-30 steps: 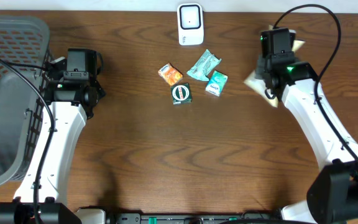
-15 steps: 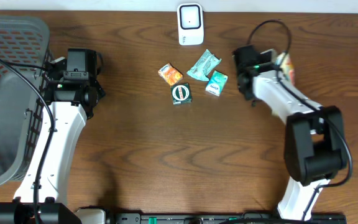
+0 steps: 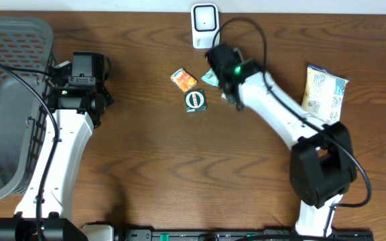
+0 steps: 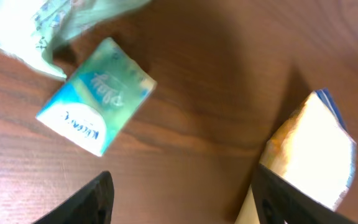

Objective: Scan the item barcode

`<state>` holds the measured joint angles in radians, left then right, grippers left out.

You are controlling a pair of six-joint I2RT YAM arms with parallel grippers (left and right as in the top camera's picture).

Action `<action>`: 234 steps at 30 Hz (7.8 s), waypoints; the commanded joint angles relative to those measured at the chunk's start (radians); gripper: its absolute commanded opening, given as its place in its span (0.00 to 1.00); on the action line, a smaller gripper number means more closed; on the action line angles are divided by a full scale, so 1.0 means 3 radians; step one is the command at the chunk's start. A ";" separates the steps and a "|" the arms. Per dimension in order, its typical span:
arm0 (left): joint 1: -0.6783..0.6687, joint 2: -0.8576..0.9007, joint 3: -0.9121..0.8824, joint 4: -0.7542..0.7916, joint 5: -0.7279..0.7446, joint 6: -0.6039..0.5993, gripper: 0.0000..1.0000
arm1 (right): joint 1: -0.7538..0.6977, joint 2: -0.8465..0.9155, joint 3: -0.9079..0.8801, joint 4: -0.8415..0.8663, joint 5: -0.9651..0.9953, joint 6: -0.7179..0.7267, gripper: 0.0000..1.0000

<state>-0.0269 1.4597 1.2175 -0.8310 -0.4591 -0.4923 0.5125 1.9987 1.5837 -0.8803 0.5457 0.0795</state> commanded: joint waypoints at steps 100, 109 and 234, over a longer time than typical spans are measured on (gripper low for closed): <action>0.0014 0.0023 -0.0009 -0.0008 -0.0080 0.0043 0.98 | -0.0662 -0.0037 -0.0144 -0.0056 -0.0879 0.0501 0.59; 0.0014 0.0023 -0.0009 -0.0006 -0.0080 0.0043 0.98 | -0.1658 -0.0079 -0.0172 -0.0131 -0.3033 -0.0004 0.98; 0.0014 0.0023 -0.0009 -0.0006 -0.0080 0.0043 0.97 | -0.0662 -0.0018 -0.0179 0.3902 -0.2107 0.1031 0.01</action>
<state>-0.0269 1.4597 1.2175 -0.8291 -0.4595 -0.4923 0.2787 1.9064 1.5269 0.2062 -0.0795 0.3317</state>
